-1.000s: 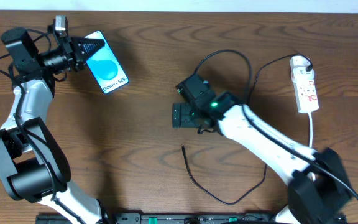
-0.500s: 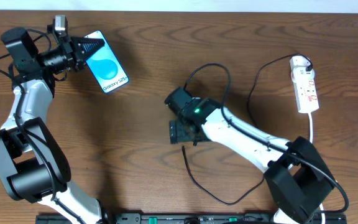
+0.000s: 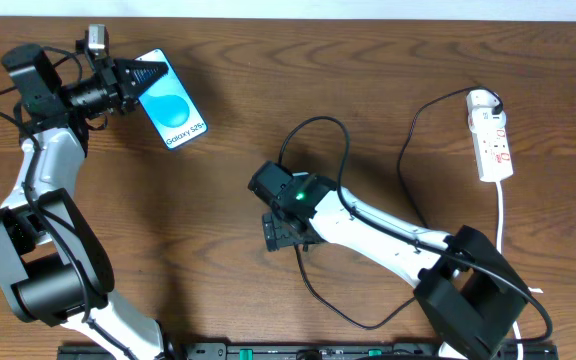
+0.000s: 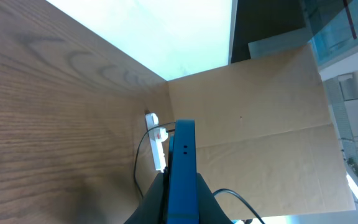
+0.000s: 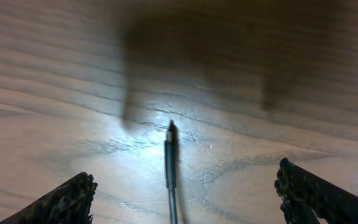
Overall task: Plug charger to phone and switch on socket
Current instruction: 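Lower the right gripper onto the black cable's connector end, then close the right gripper on the cable connector and lift it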
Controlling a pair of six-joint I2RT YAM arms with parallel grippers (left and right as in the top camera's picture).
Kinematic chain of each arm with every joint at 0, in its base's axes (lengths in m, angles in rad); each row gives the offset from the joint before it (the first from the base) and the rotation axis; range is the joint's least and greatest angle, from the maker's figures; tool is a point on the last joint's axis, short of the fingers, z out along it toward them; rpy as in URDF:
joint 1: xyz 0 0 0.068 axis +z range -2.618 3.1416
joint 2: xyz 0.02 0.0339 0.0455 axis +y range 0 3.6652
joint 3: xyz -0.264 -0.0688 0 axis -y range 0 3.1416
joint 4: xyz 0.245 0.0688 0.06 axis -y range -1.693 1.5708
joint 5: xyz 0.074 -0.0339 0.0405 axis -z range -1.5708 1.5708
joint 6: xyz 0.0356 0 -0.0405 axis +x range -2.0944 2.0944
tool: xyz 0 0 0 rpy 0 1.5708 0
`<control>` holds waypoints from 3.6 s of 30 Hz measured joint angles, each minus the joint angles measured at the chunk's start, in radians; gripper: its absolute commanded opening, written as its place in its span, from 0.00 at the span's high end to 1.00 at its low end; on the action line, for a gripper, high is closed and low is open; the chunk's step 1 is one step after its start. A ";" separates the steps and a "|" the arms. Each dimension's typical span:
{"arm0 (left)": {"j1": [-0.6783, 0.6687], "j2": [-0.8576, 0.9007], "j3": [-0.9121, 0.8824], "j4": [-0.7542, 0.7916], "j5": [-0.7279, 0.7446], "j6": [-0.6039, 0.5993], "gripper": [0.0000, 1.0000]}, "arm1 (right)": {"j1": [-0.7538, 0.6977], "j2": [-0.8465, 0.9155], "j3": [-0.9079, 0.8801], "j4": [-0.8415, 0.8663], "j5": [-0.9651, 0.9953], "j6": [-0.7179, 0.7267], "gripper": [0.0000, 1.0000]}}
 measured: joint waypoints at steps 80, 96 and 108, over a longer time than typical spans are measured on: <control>0.000 0.000 0.000 0.000 -0.011 0.000 0.93 | -0.023 0.096 -0.005 -0.016 -0.101 0.015 0.82; 0.000 0.000 0.000 0.000 -0.011 0.000 0.93 | -0.024 0.096 -0.005 -0.014 -0.105 0.014 0.98; 0.000 0.000 0.000 0.000 -0.011 0.000 0.93 | -0.050 0.096 -0.005 -0.016 -0.141 0.014 0.99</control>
